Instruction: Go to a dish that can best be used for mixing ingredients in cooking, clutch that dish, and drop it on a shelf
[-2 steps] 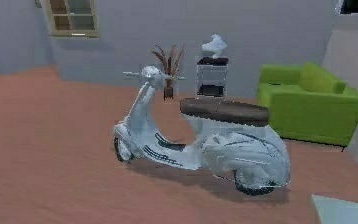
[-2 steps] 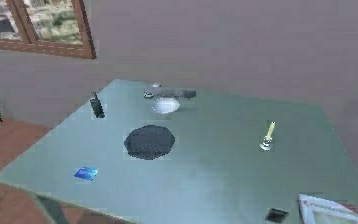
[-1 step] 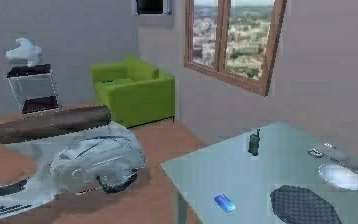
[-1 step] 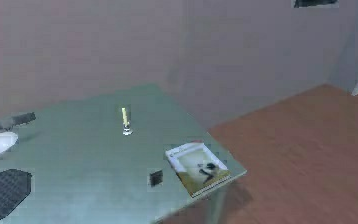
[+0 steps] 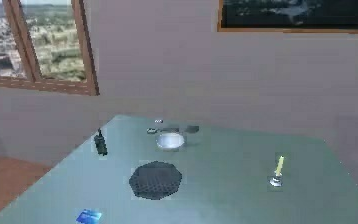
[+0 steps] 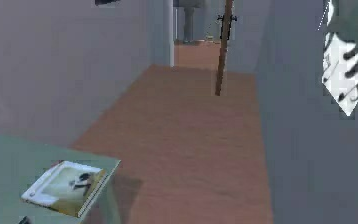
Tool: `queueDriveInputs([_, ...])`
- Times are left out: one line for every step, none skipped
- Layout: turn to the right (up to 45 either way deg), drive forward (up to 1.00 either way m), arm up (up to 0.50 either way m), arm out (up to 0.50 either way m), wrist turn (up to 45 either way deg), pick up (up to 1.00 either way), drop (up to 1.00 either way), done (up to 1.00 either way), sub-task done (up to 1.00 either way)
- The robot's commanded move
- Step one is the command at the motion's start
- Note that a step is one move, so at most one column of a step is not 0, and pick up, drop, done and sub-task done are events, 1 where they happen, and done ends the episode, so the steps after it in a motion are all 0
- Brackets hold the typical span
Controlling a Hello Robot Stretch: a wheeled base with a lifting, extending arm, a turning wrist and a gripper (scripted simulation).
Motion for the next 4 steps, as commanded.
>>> queueDriveInputs([45.0,0.00,0.00,0.00,0.0,0.00,0.00,0.00,0.00])
queueDriveInputs([15.0,0.00,0.00,0.00,0.0,0.00,0.00,0.00,0.00])
queueDriveInputs([0.0,0.20,0.00,0.00,0.0,0.00,0.00,0.00,0.00])
queueDriveInputs([-45.0,0.00,0.00,0.00,0.0,0.00,0.00,0.00,0.00])
